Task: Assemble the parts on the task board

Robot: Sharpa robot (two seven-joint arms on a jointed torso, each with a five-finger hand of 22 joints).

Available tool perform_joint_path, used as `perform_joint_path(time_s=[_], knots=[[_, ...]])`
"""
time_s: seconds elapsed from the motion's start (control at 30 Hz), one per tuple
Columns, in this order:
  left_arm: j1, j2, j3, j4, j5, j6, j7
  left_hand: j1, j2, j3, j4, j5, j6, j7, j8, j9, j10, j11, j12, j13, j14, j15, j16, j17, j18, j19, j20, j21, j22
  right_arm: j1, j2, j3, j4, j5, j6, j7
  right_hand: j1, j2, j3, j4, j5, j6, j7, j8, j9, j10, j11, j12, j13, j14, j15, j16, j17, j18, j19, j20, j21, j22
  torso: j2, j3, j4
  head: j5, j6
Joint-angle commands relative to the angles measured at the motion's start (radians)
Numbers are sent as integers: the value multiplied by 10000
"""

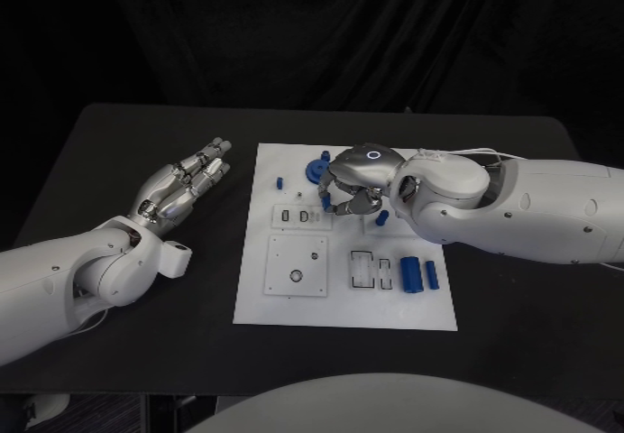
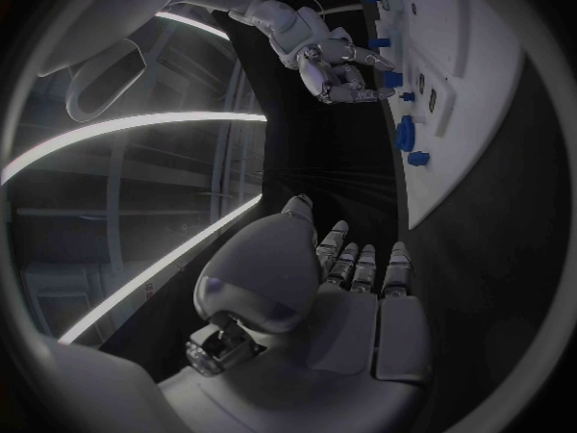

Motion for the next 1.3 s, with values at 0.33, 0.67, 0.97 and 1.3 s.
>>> perform_joint_path(time_s=[0.33, 0.67, 0.97, 1.3], knots=[[19, 47, 8, -69, 55, 128, 1545, 148, -11, 63, -6, 89, -27, 47, 40, 9, 8, 81, 12, 5, -5, 85, -36, -9, 25, -6, 75, -36, -12, -83, 79, 5, -38, -75, 212, -129, -146, 11, -14, -25, -97, 69, 0, -73, 373, 1042, 71, 27, 2635, 1038, 58, 29, 2634, -158, 1056, 95, 35, 2631, 4, 2, 1, -19, 0], [19, 54, 8, -94, 55, 147, 1534, 178, -11, 77, -9, 121, -31, 46, 40, 8, 3, 80, 11, 4, -5, 85, -36, -9, 25, -6, 74, -36, -12, -148, 149, 5, -112, -75, 316, -122, -187, 5, -18, -35, -159, 44, 12, -124, 367, 1042, 81, 27, 2635, 1038, 66, 29, 2634, -158, 1056, 106, 35, 2631, 0, 5, 7, -23, 0], [18, 67, 8, -126, 55, 166, 1533, 203, -12, 89, -11, 146, -38, 46, 38, 8, 0, 82, 11, 3, -5, 86, -36, -9, 25, -6, 74, -36, -12, -181, 173, 5, -193, -75, 542, -175, -347, -3, -16, -97, -567, -234, 90, -478, 272, 1042, 95, 27, 2635, 1038, 81, 29, 2634, -158, 1056, 135, 35, 2631, 5, 2, -2, -7, 0], [18, 76, 8, -148, 55, 197, 1512, 259, -14, 115, -21, 181, -35, 51, 39, 8, 0, 85, 11, 3, -5, 89, -36, -9, 24, -6, 76, -36, -12, -197, 183, 5, -213, -75, 726, -172, -652, -55, -147, -120, -1602, -753, 170, -1090, -9, 1042, 60, 27, 2635, 1038, 57, 29, 2634, -158, 1056, 124, 35, 2631, 4, -1, 9, -23, 0]])
